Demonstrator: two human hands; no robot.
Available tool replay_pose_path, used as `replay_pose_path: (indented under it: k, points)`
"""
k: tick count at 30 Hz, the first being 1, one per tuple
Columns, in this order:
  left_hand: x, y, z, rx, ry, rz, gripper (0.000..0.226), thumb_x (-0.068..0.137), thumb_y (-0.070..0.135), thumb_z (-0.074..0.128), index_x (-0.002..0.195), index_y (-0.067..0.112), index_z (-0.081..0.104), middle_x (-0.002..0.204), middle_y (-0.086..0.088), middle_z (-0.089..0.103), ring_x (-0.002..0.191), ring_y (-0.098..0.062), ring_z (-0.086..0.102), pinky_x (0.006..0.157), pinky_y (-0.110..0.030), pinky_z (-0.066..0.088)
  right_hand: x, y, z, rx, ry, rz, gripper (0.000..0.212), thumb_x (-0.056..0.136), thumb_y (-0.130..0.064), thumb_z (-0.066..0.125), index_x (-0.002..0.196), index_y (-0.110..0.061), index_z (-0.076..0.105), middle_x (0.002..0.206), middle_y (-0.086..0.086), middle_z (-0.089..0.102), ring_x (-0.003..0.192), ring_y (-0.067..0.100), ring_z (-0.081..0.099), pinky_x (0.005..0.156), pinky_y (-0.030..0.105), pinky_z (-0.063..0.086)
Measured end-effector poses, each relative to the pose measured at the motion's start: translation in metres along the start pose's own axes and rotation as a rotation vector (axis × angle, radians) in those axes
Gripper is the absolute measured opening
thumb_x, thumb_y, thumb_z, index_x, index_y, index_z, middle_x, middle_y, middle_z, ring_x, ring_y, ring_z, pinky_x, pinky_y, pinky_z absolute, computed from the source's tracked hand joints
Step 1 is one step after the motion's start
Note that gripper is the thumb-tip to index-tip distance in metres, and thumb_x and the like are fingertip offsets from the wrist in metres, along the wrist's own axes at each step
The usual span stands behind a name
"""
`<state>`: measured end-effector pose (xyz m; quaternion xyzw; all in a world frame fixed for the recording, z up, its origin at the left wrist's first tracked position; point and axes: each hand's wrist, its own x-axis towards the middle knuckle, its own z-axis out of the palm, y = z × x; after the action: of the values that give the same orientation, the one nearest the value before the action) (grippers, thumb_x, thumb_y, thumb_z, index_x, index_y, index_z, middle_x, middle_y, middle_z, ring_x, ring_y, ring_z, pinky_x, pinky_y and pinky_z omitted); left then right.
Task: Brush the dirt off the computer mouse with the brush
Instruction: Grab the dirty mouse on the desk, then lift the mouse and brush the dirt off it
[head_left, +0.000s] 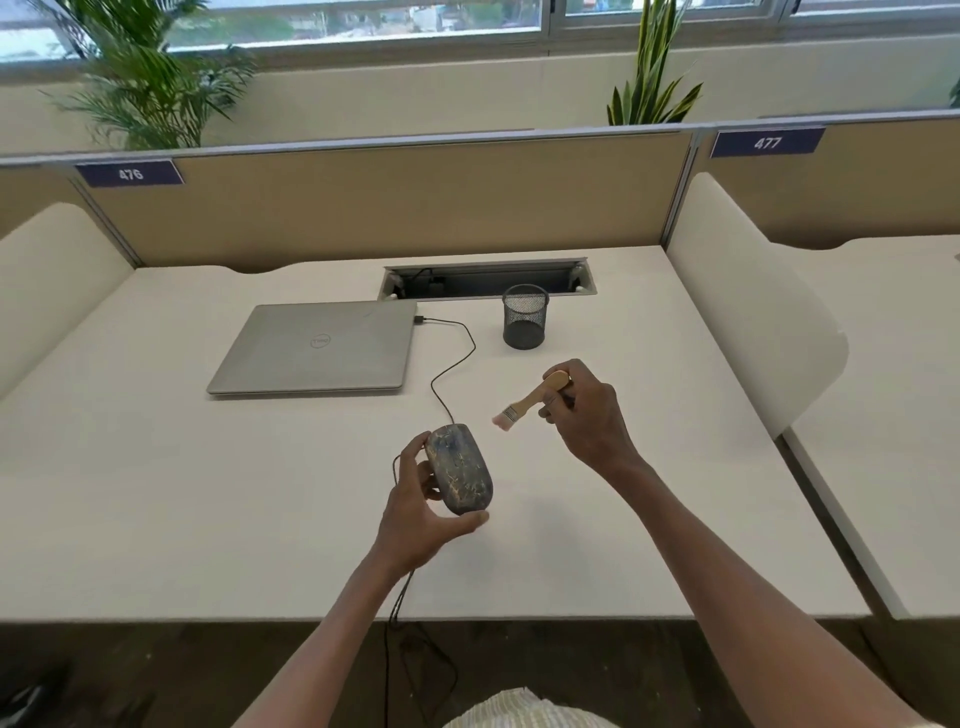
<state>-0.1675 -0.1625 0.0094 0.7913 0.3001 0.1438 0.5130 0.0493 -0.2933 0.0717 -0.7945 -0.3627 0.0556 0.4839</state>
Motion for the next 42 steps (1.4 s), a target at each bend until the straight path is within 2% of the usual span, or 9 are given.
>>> replay_pose_path:
  k: [3, 6, 8, 15, 21, 32, 35, 39, 42]
  points:
    - [-0.006, 0.004, 0.002, -0.13, -0.023, -0.048, 0.119, 0.056, 0.029, 0.099, 0.146, 0.046, 0.022, 0.134, 0.004, 0.061, 0.11, -0.014, 0.073, 0.095, -0.034, 0.06, -0.003, 0.004, -0.006, 0.022, -0.003, 0.017, 0.01, 0.096, -0.005, 0.056, 0.098, -0.015, 0.054, 0.08, 0.005, 0.072, 0.067, 0.012, 0.071, 0.066, 0.04, 0.058]
    - [-0.013, 0.011, 0.008, -0.21, -0.034, -0.079, 0.115, 0.068, 0.001, 0.094, 0.143, 0.049, 0.021, 0.131, 0.004, 0.059, 0.102, -0.017, 0.077, 0.085, -0.031, 0.063, -0.006, 0.009, -0.012, 0.043, -0.013, 0.027, 0.013, 0.096, -0.004, 0.055, 0.097, -0.017, 0.054, 0.078, 0.005, 0.071, 0.067, 0.013, 0.071, 0.068, 0.042, 0.058]
    - [-0.016, 0.014, 0.012, -0.248, -0.045, -0.093, 0.115, 0.071, -0.006, 0.09, 0.144, 0.049, 0.02, 0.13, 0.005, 0.058, 0.1, -0.019, 0.077, 0.082, -0.03, 0.063, -0.007, 0.011, -0.016, 0.049, -0.024, 0.031, 0.013, 0.096, -0.004, 0.055, 0.097, -0.016, 0.054, 0.079, 0.005, 0.071, 0.067, 0.013, 0.071, 0.068, 0.043, 0.058]
    - [-0.025, 0.018, 0.02, -0.372, -0.059, -0.12, 0.118, 0.068, -0.006, 0.091, 0.151, 0.044, 0.023, 0.138, -0.008, 0.057, 0.107, -0.028, 0.076, 0.086, -0.036, 0.062, -0.011, 0.013, -0.026, 0.055, -0.066, 0.028, 0.015, 0.095, -0.003, 0.055, 0.098, -0.018, 0.054, 0.077, 0.006, 0.071, 0.069, 0.015, 0.071, 0.07, 0.047, 0.058]
    - [-0.037, 0.027, 0.017, -0.412, -0.037, -0.123, 0.116, 0.071, -0.014, 0.086, 0.149, 0.045, 0.025, 0.132, -0.006, 0.061, 0.104, -0.027, 0.077, 0.084, -0.034, 0.062, -0.019, 0.004, -0.024, 0.067, -0.088, 0.009, 0.012, 0.096, -0.003, 0.055, 0.099, -0.015, 0.054, 0.079, 0.007, 0.071, 0.069, 0.015, 0.072, 0.071, 0.047, 0.059]
    - [-0.08, 0.008, -0.045, -0.346, -0.159, -0.067, 0.119, 0.067, -0.003, 0.094, 0.15, 0.046, 0.024, 0.136, -0.004, 0.057, 0.106, -0.022, 0.076, 0.089, -0.039, 0.063, -0.077, -0.057, 0.015, 0.062, 0.03, -0.014, 0.012, 0.097, -0.007, 0.059, 0.1, -0.018, 0.053, 0.079, 0.004, 0.072, 0.07, 0.018, 0.073, 0.068, 0.043, 0.059]
    - [-0.098, -0.004, -0.064, -0.303, -0.197, -0.044, 0.119, 0.055, 0.02, 0.097, 0.145, 0.055, 0.026, 0.138, -0.003, 0.055, 0.11, -0.025, 0.075, 0.093, -0.046, 0.062, -0.104, -0.078, 0.029, 0.053, 0.071, 0.006, 0.016, 0.097, -0.006, 0.06, 0.101, -0.02, 0.054, 0.083, 0.003, 0.073, 0.073, 0.009, 0.073, 0.067, 0.032, 0.059]
    - [-0.121, -0.023, -0.086, -0.281, -0.244, -0.02, 0.121, 0.055, 0.025, 0.1, 0.147, 0.054, 0.027, 0.141, -0.006, 0.054, 0.116, -0.027, 0.071, 0.097, -0.049, 0.06, -0.14, -0.106, 0.043, 0.047, 0.12, 0.028, 0.015, 0.097, -0.006, 0.061, 0.104, -0.018, 0.054, 0.088, 0.003, 0.073, 0.076, 0.006, 0.073, 0.066, 0.016, 0.056]
    - [-0.143, -0.032, -0.099, -0.28, -0.277, 0.006, 0.121, 0.055, 0.026, 0.099, 0.147, 0.054, 0.027, 0.142, -0.001, 0.051, 0.12, -0.027, 0.068, 0.097, -0.044, 0.06, -0.166, -0.124, 0.05, 0.055, 0.143, 0.047, 0.016, 0.097, -0.007, 0.061, 0.104, -0.02, 0.054, 0.088, 0.002, 0.072, 0.076, 0.005, 0.073, 0.066, 0.014, 0.054]
